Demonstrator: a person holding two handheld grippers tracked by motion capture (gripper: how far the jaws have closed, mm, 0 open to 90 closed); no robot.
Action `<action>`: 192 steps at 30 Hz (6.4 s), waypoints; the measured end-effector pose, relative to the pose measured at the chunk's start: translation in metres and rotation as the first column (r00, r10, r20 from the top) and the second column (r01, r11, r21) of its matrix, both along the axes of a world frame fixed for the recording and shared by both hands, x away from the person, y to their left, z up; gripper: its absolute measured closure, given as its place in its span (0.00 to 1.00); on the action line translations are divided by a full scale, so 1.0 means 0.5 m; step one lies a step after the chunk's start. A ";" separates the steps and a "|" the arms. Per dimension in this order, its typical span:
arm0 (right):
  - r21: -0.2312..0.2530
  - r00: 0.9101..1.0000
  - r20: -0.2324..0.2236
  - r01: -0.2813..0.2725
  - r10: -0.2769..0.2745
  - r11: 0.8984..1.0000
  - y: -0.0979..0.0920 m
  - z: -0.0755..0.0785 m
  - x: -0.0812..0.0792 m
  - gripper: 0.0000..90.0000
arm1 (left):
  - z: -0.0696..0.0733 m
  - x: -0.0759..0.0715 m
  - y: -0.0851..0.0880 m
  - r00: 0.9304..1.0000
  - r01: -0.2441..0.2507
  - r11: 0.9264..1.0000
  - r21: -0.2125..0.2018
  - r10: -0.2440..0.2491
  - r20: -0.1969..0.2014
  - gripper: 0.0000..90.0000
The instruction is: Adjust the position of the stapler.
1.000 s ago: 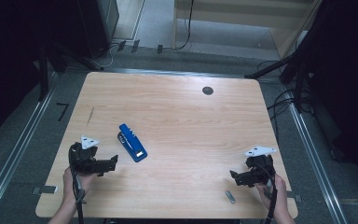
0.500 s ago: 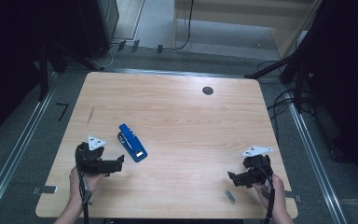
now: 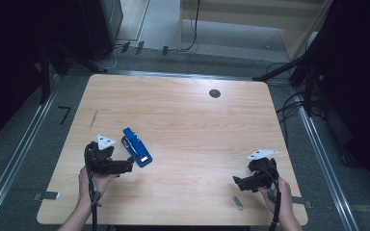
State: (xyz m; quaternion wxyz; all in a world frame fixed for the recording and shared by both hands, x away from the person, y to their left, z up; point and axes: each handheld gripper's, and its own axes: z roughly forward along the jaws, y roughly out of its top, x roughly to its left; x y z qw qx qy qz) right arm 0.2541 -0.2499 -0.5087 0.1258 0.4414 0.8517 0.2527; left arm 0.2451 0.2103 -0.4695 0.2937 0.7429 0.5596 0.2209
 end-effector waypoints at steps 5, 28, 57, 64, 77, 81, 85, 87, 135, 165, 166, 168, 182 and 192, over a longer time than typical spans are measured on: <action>-0.002 1.000 -0.006 -0.003 0.003 1.000 0.003 0.000 0.000 0.00 | 0.003 0.016 -0.016 1.000 0.000 1.000 0.005 0.000 0.001 0.00; -0.016 0.999 -0.046 -0.010 0.009 1.000 -0.002 -0.010 0.003 0.01 | -0.039 0.091 -0.081 0.995 -0.096 0.992 0.086 0.099 -0.029 0.07; -0.028 0.997 -0.076 -0.003 0.001 1.000 -0.006 -0.017 0.005 0.02 | -0.060 0.096 -0.091 0.998 0.007 0.994 0.106 0.001 -0.069 0.30; -0.025 0.997 -0.078 0.000 -0.002 1.000 -0.007 -0.017 0.005 0.02 | -0.059 0.092 -0.092 0.997 0.027 0.994 0.105 -0.020 -0.068 0.37; -0.034 0.997 -0.082 -0.010 0.008 0.999 -0.004 -0.017 0.006 0.02 | -0.057 0.085 -0.088 0.994 0.080 0.994 0.080 -0.074 -0.077 0.46; -0.039 0.996 -0.083 -0.008 0.005 0.999 -0.003 -0.018 0.006 0.02 | -0.058 0.085 -0.086 0.993 0.090 0.993 0.070 -0.084 -0.078 0.47; -0.042 0.997 -0.080 -0.018 0.014 0.999 -0.003 -0.017 0.005 0.02 | -0.060 0.083 -0.084 0.991 0.104 0.994 0.046 -0.099 -0.092 0.51; -0.043 0.997 -0.081 -0.016 0.013 0.999 -0.003 -0.016 0.005 0.02 | -0.061 0.083 -0.086 0.990 0.110 0.993 0.051 -0.105 -0.091 0.52; -0.041 0.995 -0.092 -0.040 0.036 0.998 0.000 -0.018 0.007 0.02 | -0.066 0.071 -0.113 0.967 0.251 0.965 0.072 -0.247 -0.060 0.50; -0.039 0.993 -0.104 -0.060 0.055 0.997 0.003 -0.024 0.010 0.07 | -0.075 0.055 -0.122 0.874 0.481 0.877 0.006 -0.479 -0.078 0.74; -0.034 0.993 -0.105 -0.063 0.059 0.997 0.003 -0.023 0.010 0.07 | -0.076 0.053 -0.124 0.865 0.497 0.867 0.003 -0.496 -0.078 0.74; -0.036 0.993 -0.101 -0.070 0.066 0.997 0.005 -0.023 0.010 0.07 | -0.076 0.051 -0.127 0.854 0.517 0.856 0.005 -0.515 -0.079 0.74; -0.038 0.993 -0.103 -0.067 0.062 0.997 0.006 -0.023 0.010 0.07 | -0.077 0.033 -0.154 0.778 0.626 0.780 0.007 -0.623 -0.081 0.74; -0.039 0.992 -0.105 -0.076 0.071 0.996 0.008 -0.023 0.009 0.07 | -0.080 0.013 -0.186 0.695 0.717 0.697 0.006 -0.715 -0.075 0.74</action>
